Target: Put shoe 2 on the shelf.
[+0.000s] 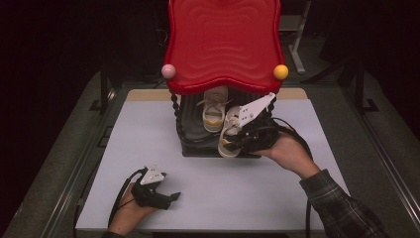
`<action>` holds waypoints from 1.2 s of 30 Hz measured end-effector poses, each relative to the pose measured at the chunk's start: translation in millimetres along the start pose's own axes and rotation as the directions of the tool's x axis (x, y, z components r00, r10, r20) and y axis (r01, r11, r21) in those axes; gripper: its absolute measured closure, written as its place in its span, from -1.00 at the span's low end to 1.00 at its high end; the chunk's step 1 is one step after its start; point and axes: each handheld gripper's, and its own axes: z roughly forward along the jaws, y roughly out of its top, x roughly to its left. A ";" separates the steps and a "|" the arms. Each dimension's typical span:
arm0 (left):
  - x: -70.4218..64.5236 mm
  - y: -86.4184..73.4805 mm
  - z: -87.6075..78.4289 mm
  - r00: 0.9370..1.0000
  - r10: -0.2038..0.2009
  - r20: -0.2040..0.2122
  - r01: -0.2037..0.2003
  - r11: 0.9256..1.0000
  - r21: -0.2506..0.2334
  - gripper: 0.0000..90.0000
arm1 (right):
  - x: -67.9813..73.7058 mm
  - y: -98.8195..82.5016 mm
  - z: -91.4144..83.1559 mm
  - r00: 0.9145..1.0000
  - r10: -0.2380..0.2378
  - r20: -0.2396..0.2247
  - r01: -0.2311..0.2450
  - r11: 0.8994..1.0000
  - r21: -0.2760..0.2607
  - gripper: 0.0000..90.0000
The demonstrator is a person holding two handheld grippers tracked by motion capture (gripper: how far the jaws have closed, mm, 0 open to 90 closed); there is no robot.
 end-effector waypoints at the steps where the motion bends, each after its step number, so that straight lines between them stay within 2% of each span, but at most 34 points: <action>1: 0.0 0.0 0.0 1.000 0.000 0.000 0.000 1.000 -0.001 -0.71 | 0.0 0.0 0.0 1.000 0.000 0.000 0.000 1.000 0.000 0.73; 6: 0.0 0.0 0.0 1.000 0.000 0.001 0.000 1.000 0.000 -0.71 | -14.1 -3.4 7.3 1.000 -0.008 0.001 0.008 1.000 0.020 0.73; 8: 0.0 0.0 0.0 1.000 0.000 0.000 0.000 1.000 0.000 -0.71 | -15.6 -4.0 8.7 1.000 -0.004 0.003 0.003 1.000 0.028 0.73; 12: 0.0 0.0 0.0 1.000 0.000 0.001 0.000 1.000 0.000 -0.71 | -24.7 -2.6 11.9 0.999 -0.028 0.020 0.027 0.998 0.056 0.73; 20: -0.2 0.0 0.1 1.000 0.001 -0.002 -0.001 1.000 -0.001 -0.71 | -40.1 -7.4 14.6 0.999 -0.013 0.042 0.010 0.998 0.061 0.74; 24: -0.2 0.1 0.1 1.000 0.002 -0.002 -0.002 1.000 -0.001 -0.71 | -40.0 -8.1 15.5 0.999 0.007 0.053 -0.010 0.999 0.053 0.72; 26: -0.2 0.5 0.3 1.000 -0.002 -0.002 0.002 1.000 0.002 -0.71 | -37.7 -8.3 18.5 0.997 0.016 0.071 -0.020 0.998 0.054 0.56; 28: -0.6 3.3 0.3 1.000 -0.014 -0.007 0.015 1.000 0.017 -0.69 | -36.4 -8.6 17.8 0.996 0.020 0.085 -0.024 0.999 0.046 0.48; 30: -0.6 7.8 0.5 1.000 -0.023 -0.012 0.023 0.999 0.039 -0.68 | -34.1 -10.3 12.1 0.997 0.037 0.074 -0.037 0.999 0.000 0.43; 33: -1.9 17.5 0.0 0.999 -0.034 0.024 0.034 0.999 -0.001 -0.47 | -27.6 -15.2 0.9 0.994 0.055 0.096 -0.050 0.997 -0.053 0.38; 34: -2.5 23.0 -0.6 0.999 -0.026 0.029 0.026 1.000 -0.006 -0.29 | -24.1 -20.1 -7.1 0.991 0.084 0.103 -0.076 0.994 -0.083 0.35; 35: -3.1 29.2 -1.7 0.999 -0.017 0.038 0.018 1.000 -0.015 -0.14 | -21.9 -23.3 -11.6 0.990 0.086 0.112 -0.074 0.991 -0.109 0.36; 36: -4.0 36.0 -3.2 0.999 -0.014 0.044 0.016 0.999 -0.033 -0.14 | -21.9 -23.3 -11.6 0.990 0.086 0.112 -0.074 0.991 -0.109 0.36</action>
